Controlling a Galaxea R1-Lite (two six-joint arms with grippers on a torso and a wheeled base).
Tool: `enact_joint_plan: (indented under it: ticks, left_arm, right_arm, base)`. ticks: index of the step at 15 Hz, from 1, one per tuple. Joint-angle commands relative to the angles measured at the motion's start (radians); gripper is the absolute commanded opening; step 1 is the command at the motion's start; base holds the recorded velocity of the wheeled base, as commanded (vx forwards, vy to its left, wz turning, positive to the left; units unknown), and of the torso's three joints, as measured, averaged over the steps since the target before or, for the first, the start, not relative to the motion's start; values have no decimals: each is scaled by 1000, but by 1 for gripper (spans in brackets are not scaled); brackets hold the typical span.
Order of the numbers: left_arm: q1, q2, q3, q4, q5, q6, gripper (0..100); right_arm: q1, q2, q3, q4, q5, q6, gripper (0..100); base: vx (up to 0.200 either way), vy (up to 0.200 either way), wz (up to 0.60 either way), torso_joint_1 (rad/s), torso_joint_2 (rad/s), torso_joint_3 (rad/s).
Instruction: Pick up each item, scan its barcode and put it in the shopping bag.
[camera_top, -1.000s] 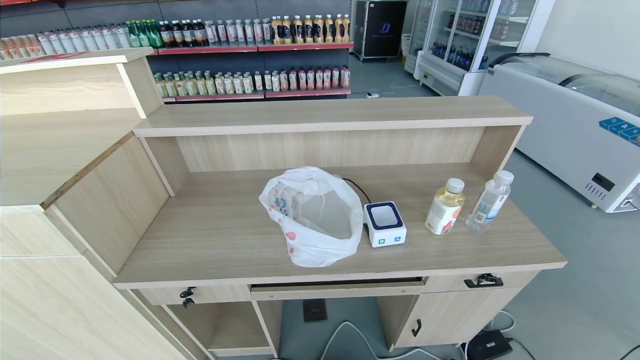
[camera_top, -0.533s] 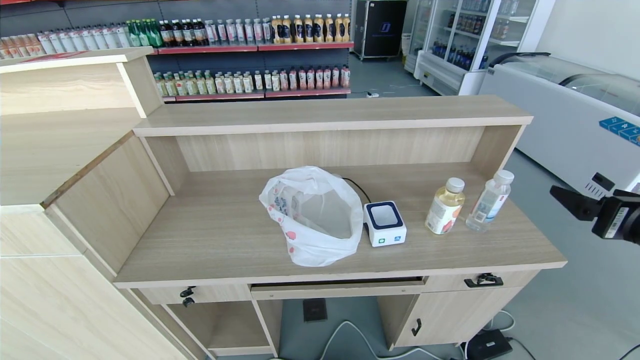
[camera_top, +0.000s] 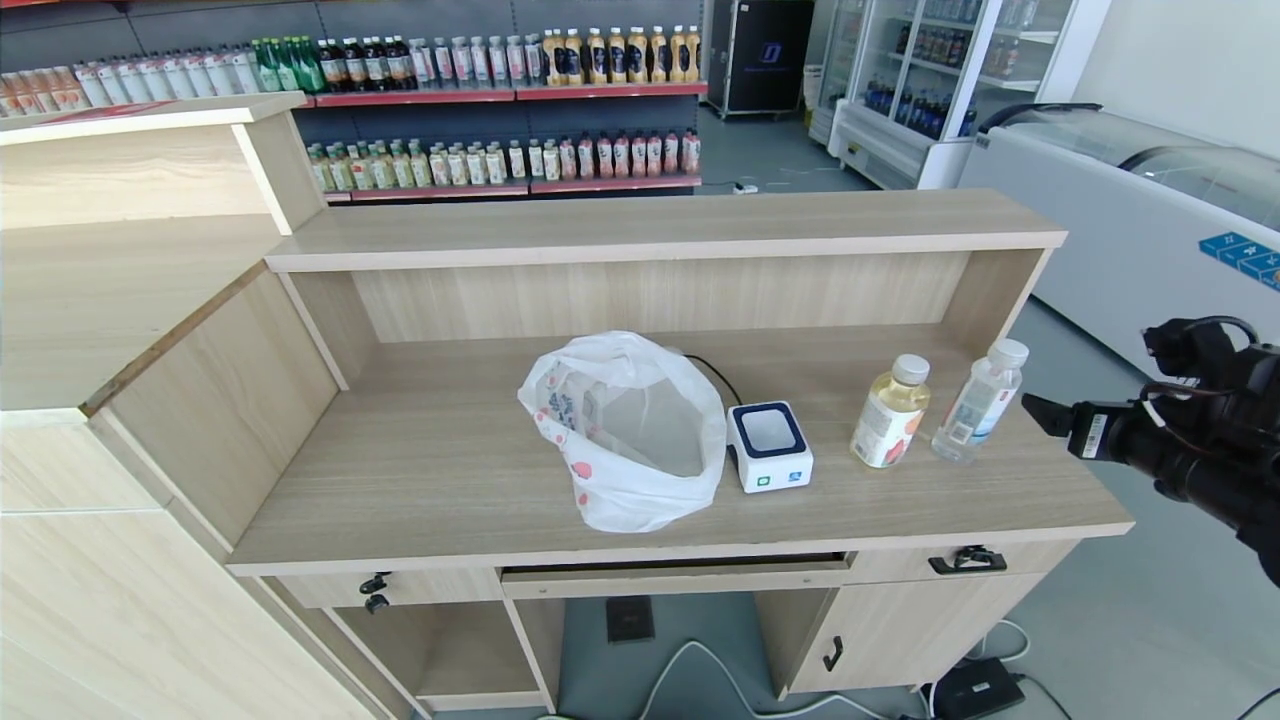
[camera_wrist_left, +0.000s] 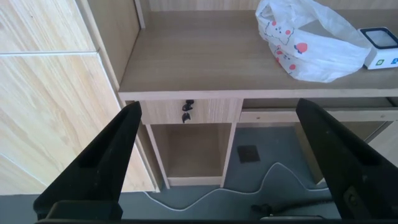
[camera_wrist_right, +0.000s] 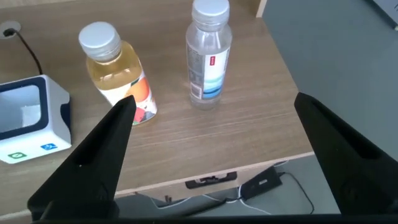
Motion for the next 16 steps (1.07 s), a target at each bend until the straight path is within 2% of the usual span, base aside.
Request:
enact_joint_plan:
  ticks: [1,6,12,16]
  left_arm:
    - [0,0,0,0,1,0,100]
    - [0,0,0,1,1,0,100]
    - [0,0,0,0,1,0,100]
    - [0,0,0,1,1,0,100]
  right_arm:
    - [22,160,-74,-41,0,-9,100]
    - [77,258,-139,-127,59,-32,100]
    - [88,333,-156,-172,66,-147,100]
    - [119,385,-219,-173,83,-150,100]
  base:
    - [0,0,0,0,0,0]
    - [0,0,0,0,0,0]
    - [0,0,0,0,0,0]
    - [0,0,0,0,0,0]
